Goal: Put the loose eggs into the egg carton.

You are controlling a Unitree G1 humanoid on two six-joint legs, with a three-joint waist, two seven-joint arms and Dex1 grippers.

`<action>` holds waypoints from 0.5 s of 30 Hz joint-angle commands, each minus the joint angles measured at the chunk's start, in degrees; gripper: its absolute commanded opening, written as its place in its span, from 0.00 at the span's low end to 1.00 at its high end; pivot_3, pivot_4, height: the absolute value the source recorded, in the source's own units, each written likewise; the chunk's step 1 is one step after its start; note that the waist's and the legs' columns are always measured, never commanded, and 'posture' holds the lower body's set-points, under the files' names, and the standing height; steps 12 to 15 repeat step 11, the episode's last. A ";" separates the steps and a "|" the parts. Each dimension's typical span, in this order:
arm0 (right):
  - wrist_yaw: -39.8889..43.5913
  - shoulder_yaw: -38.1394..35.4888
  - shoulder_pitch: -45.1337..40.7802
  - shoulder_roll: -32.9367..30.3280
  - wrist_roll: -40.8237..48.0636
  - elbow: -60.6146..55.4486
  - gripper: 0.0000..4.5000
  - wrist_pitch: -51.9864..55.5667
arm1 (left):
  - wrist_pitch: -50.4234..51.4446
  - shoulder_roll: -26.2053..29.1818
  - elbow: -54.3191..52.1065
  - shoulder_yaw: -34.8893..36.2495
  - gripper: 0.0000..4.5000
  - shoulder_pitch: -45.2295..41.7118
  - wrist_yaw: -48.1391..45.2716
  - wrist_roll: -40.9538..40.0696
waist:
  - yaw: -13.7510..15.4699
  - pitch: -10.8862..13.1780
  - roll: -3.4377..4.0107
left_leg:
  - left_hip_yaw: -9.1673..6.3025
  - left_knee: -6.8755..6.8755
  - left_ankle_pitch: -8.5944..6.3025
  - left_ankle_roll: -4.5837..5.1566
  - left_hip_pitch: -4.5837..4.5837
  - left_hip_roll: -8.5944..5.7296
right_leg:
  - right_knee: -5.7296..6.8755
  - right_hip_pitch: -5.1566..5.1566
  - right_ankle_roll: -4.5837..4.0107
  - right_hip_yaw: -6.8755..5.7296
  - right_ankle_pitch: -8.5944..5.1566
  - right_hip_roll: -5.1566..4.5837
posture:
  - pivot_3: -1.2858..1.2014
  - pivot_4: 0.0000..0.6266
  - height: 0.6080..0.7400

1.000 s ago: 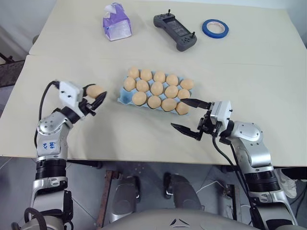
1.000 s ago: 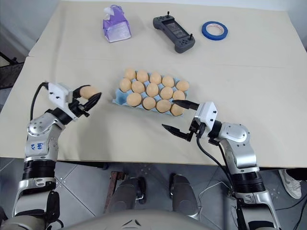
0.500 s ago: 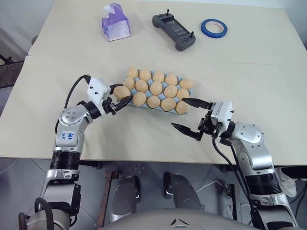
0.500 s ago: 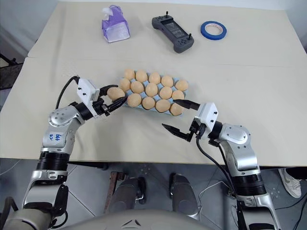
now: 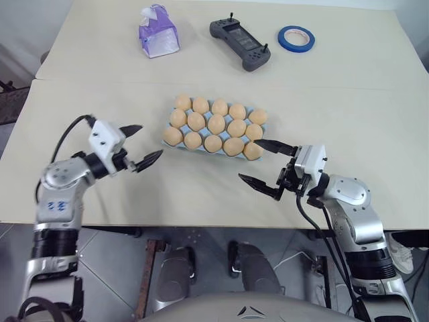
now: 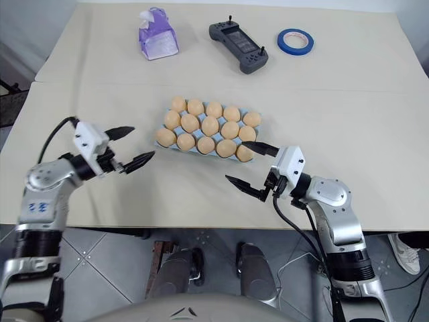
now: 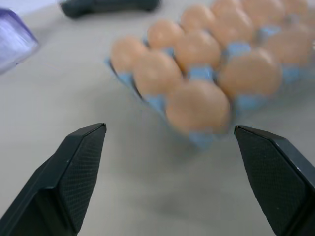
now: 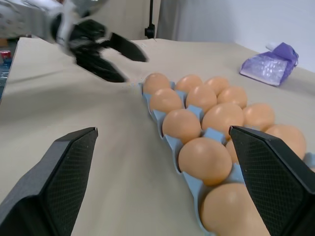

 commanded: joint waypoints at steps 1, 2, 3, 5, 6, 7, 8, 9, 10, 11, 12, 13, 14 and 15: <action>0.21 -1.98 0.99 -1.55 0.90 -1.98 1.00 -0.36 | -1.64 3.35 -4.88 3.43 0.99 4.80 -5.24 -3.24 | -0.34 0.00 0.00 | -0.02 -0.01 -0.01 -0.01 0.01 0.00 | 0.00 0.00 -0.02 0.00 -0.01 -0.03 | 0.52 0.24 1.00; 0.41 -2.58 1.37 -2.17 0.99 -1.71 1.00 -0.45 | -1.10 4.34 -6.43 4.02 0.99 7.21 -6.68 -3.94 | -0.42 0.00 0.01 | -0.03 -0.03 -0.04 -0.08 0.01 0.00 | 0.00 0.00 -0.03 -0.01 -0.02 -0.06 | 0.52 0.24 1.00; 0.57 -3.13 1.74 -2.72 1.15 -1.50 1.00 -0.53 | -1.35 4.98 -7.69 4.64 0.99 9.32 -7.91 -4.56 | -0.51 0.00 0.01 | -0.06 -0.07 -0.14 -0.24 0.01 -0.01 | -0.02 0.00 -0.05 -0.02 -0.03 -0.10 | 0.52 0.24 1.00; 0.96 -4.00 2.51 -3.79 1.43 -1.27 1.00 -0.56 | -1.53 5.59 -10.04 5.58 0.99 12.86 -8.96 -5.20 | -0.56 0.01 0.02 | -0.07 -0.13 -0.16 -0.28 0.01 -0.03 | -0.07 0.00 -0.09 -0.03 -0.05 -0.16 | 0.52 0.24 1.00; 1.06 -4.36 2.86 -4.22 1.49 -1.15 1.00 -0.58 | -1.97 5.55 -10.90 5.91 0.99 14.09 -9.04 -5.26 | -0.59 0.01 0.02 | -0.07 -0.13 -0.16 -0.28 0.00 -0.05 | -0.08 -0.01 -0.10 -0.03 -0.06 -0.16 | 0.52 0.24 1.00; 1.17 -4.63 3.10 -4.51 1.55 -1.06 1.00 -0.60 | -2.11 5.50 -11.59 6.09 0.99 14.89 -8.96 -5.29 | -0.57 0.01 0.02 | -0.08 -0.15 -0.16 -0.29 0.00 -0.05 | -0.10 0.00 -0.11 -0.03 -0.06 -0.17 | 0.52 0.24 1.00; 1.30 -4.90 3.33 -4.80 1.60 -0.84 1.00 -0.67 | -1.74 5.45 -12.18 6.30 0.99 15.72 -9.02 -5.64 | -0.59 0.01 0.02 | -0.08 -0.16 -0.17 -0.29 0.00 -0.05 | -0.10 -0.01 -0.12 -0.03 -0.07 -0.18 | 0.52 0.24 1.00; 1.34 -5.09 3.44 -4.96 1.63 -0.69 1.00 -0.68 | -1.49 5.19 -12.63 6.52 0.99 16.20 -8.67 -5.84 | -0.59 0.01 0.02 | -0.10 -0.16 -0.16 -0.29 0.00 -0.05 | -0.10 -0.01 -0.14 -0.05 -0.08 -0.17 | 0.52 0.24 1.00; 1.46 -5.29 3.51 -5.06 1.71 -0.55 1.00 -0.67 | -1.20 5.07 -12.98 6.52 0.99 16.57 -8.32 -5.84 | -0.60 0.02 0.03 | -0.11 -0.16 -0.16 -0.29 0.01 -0.05 | -0.09 -0.01 -0.15 -0.06 -0.09 -0.17 | 0.52 0.24 1.00; 1.55 -5.40 3.49 -5.08 1.70 -0.38 1.00 -0.69 | -1.24 4.89 -13.13 6.40 0.99 16.78 -8.06 -5.76 | -0.60 0.02 0.03 | -0.11 -0.16 -0.16 -0.29 0.01 -0.05 | -0.06 -0.01 -0.17 -0.06 -0.09 -0.17 | 0.52 0.24 1.00; 1.55 -5.40 3.49 -5.08 1.70 -0.38 1.00 -0.69 | -1.24 4.89 -13.13 6.40 0.99 16.78 -8.06 -5.76 | -0.60 0.02 0.03 | -0.11 -0.16 -0.16 -0.29 0.01 -0.05 | -0.06 -0.01 -0.17 -0.06 -0.09 -0.17 | 0.52 0.24 1.00; 1.55 -5.40 3.49 -5.08 1.70 -0.38 1.00 -0.69 | -1.24 4.89 -13.13 6.40 0.99 16.78 -8.06 -5.76 | -0.60 0.02 0.03 | -0.11 -0.16 -0.16 -0.29 0.01 -0.05 | -0.06 -0.01 -0.17 -0.06 -0.09 -0.17 | 0.52 0.24 1.00; 1.55 -5.40 3.49 -5.08 1.70 -0.38 1.00 -0.69 | -1.24 4.89 -13.13 6.40 0.99 16.78 -8.06 -5.76 | -0.60 0.02 0.03 | -0.11 -0.16 -0.16 -0.29 0.01 -0.05 | -0.06 -0.01 -0.17 -0.06 -0.09 -0.17 | 0.52 0.24 1.00; 1.55 -5.40 3.49 -5.08 1.70 -0.38 1.00 -0.69 | -1.24 4.89 -13.13 6.40 0.99 16.78 -8.06 -5.76 | -0.60 0.02 0.03 | -0.11 -0.16 -0.16 -0.29 0.01 -0.05 | -0.06 -0.01 -0.17 -0.06 -0.09 -0.17 | 0.52 0.24 1.00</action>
